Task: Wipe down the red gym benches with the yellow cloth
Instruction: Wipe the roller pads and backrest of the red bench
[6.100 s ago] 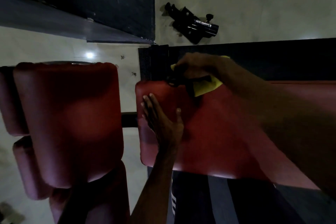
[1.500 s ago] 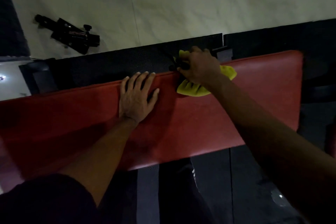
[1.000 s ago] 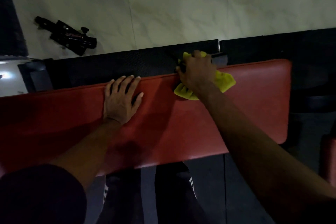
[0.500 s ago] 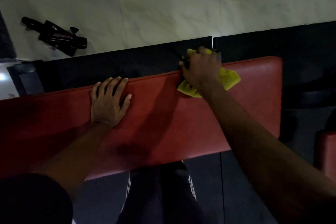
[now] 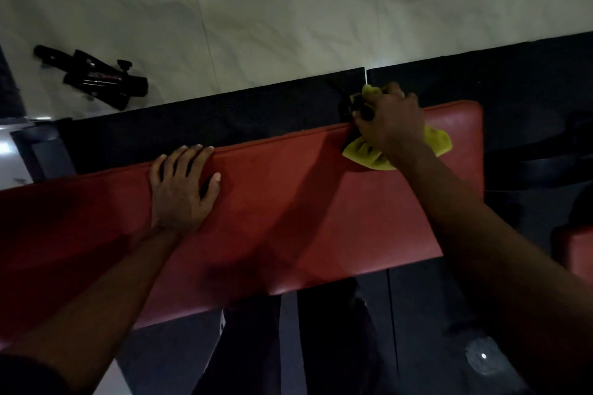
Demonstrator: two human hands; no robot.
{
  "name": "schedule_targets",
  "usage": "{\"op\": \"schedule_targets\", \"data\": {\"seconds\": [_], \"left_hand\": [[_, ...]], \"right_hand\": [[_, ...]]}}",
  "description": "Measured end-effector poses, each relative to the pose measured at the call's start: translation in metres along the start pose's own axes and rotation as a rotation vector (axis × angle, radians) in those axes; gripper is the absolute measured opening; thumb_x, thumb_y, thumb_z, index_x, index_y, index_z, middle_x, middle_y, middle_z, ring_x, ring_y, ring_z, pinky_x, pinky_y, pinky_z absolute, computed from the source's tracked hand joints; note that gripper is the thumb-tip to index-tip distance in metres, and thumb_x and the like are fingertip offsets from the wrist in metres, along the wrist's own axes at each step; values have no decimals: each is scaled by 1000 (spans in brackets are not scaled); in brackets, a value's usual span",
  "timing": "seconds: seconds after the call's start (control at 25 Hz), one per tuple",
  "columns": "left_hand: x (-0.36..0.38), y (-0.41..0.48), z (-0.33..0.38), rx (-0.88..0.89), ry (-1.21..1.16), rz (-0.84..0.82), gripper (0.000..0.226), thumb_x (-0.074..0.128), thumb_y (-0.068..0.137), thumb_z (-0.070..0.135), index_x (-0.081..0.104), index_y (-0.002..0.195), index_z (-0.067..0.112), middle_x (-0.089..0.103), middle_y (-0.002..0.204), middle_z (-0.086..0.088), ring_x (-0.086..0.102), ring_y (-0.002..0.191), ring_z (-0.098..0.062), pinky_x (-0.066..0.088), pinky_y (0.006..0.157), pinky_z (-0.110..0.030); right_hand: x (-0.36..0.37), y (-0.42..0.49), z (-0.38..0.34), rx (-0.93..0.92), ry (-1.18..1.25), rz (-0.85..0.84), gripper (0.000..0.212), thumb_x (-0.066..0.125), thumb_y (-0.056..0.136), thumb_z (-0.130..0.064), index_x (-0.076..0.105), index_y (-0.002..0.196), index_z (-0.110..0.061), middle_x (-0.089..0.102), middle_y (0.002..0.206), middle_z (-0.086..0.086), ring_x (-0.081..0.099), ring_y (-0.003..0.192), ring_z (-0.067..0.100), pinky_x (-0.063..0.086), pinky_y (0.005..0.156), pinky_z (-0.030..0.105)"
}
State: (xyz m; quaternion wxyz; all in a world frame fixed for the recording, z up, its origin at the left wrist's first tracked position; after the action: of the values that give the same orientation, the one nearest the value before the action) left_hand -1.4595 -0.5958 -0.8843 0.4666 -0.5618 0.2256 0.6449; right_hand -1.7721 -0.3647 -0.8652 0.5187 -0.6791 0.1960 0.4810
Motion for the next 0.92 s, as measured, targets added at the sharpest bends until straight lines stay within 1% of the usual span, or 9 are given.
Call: {"op": "schedule_targets", "data": {"seconds": [0.12,0.24,0.32,0.4,0.44,0.56,0.72,0.8,0.92], "left_hand": [[-10,7,18,-46,-109,3,54,45,94,39,50,145,22,51,149,-5,39,143,-27,21,117,-53],[0,30,105,61,-175,-95,59,41,98,44,36,155,30,42,157,-3,33,147,-25,21,118,-53],[20,43,170,142,-155,-185,61,36,99,57,30,156,38,34,162,-2,29,149,-27,17,118,-56],[40,48,201,111,-119,-215,63,39,96,65,32,154,43,29,164,1,25,150,-31,10,117,-62],[46,49,206,73,-114,-207,63,42,95,66,34,153,44,28,164,2,25,150,-32,8,116,-64],[51,48,203,12,-77,-137,63,48,94,66,36,152,44,30,163,6,26,149,-31,7,117,-65],[49,47,202,25,-57,-112,66,50,93,68,34,153,45,29,163,6,24,150,-30,6,117,-62],[50,47,202,7,-61,-133,70,48,91,73,31,154,46,28,164,5,21,151,-30,4,117,-61],[51,47,204,7,-46,-158,75,44,90,74,27,156,42,24,165,2,17,153,-30,8,117,-61]], "right_hand": [[5,2,-30,-145,-89,-40,47,57,95,-50,55,136,-28,49,138,10,47,121,43,46,94,51],[5,8,-20,-330,-29,-103,45,59,93,-51,60,133,-30,50,134,10,49,117,43,47,92,47],[8,17,17,-336,-28,-139,47,59,90,-54,62,131,-31,50,137,11,50,117,43,49,93,47],[4,28,61,-249,-25,-129,59,47,84,-65,61,132,-33,51,140,10,51,121,41,47,96,50],[2,31,79,-191,-1,-114,62,44,83,-67,61,132,-34,51,140,10,52,121,40,47,98,49],[-3,30,77,-125,54,-49,52,54,91,-58,60,136,-32,53,138,11,53,117,41,45,97,45],[5,15,25,-390,61,-104,47,53,89,-61,64,126,-35,52,137,6,53,111,41,51,89,47],[11,21,40,-456,75,-139,50,45,84,-63,65,122,-36,53,137,6,55,113,39,50,90,49],[8,40,106,-295,108,-58,58,39,80,-64,62,127,-38,53,136,5,54,118,37,48,93,48]]}}
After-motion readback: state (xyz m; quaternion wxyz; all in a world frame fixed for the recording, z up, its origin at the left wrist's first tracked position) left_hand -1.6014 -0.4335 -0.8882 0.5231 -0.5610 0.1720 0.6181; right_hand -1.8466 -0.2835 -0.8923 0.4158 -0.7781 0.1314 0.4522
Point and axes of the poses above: each hand's wrist, its own y-axis towards the middle knuckle, its own x-axis out of the palm, z = x × y, the point moved 10 cm from there along y, towards the middle knuckle
